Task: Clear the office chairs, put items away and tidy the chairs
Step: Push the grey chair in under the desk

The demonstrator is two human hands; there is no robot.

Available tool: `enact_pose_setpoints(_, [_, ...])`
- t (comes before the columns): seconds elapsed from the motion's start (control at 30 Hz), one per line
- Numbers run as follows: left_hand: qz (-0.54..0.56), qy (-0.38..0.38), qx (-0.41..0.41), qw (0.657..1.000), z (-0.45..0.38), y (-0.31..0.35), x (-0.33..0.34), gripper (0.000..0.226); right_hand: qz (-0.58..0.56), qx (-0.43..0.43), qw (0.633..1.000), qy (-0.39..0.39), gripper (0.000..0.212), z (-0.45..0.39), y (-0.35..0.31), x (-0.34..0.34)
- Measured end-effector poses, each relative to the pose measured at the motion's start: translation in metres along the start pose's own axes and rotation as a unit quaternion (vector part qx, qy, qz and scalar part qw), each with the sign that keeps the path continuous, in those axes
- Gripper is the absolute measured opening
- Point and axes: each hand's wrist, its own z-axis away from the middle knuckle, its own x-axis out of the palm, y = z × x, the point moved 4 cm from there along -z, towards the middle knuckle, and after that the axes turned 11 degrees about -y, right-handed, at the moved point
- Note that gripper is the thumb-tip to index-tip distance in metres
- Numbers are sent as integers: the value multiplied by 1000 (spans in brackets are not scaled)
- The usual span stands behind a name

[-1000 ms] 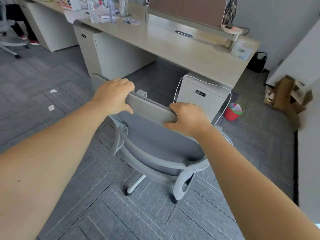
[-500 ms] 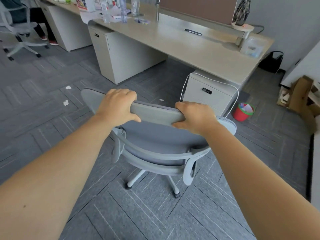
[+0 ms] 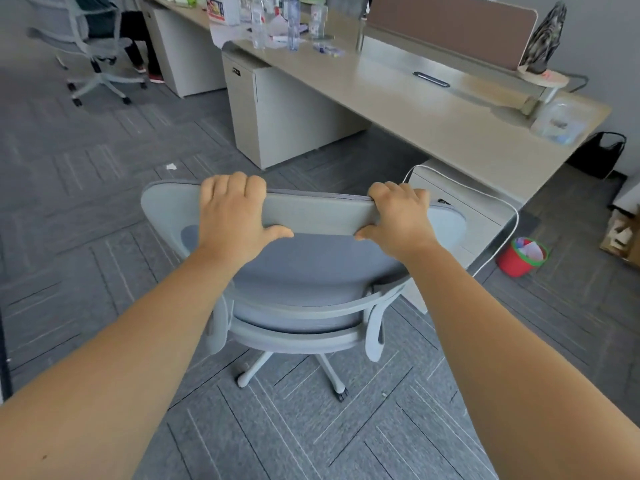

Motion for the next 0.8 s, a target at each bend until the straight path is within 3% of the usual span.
enact_pose_setpoints(0.27, [21, -51, 23, 998, -51, -45, 5, 70, -1, -7, 1000, -1, 46, -59, -25, -3])
enact_pose_setpoints(0.8, [-39, 14, 129, 991, -234, -163, 46, 64, -30, 99, 994, 27, 45, -233, -95, 5])
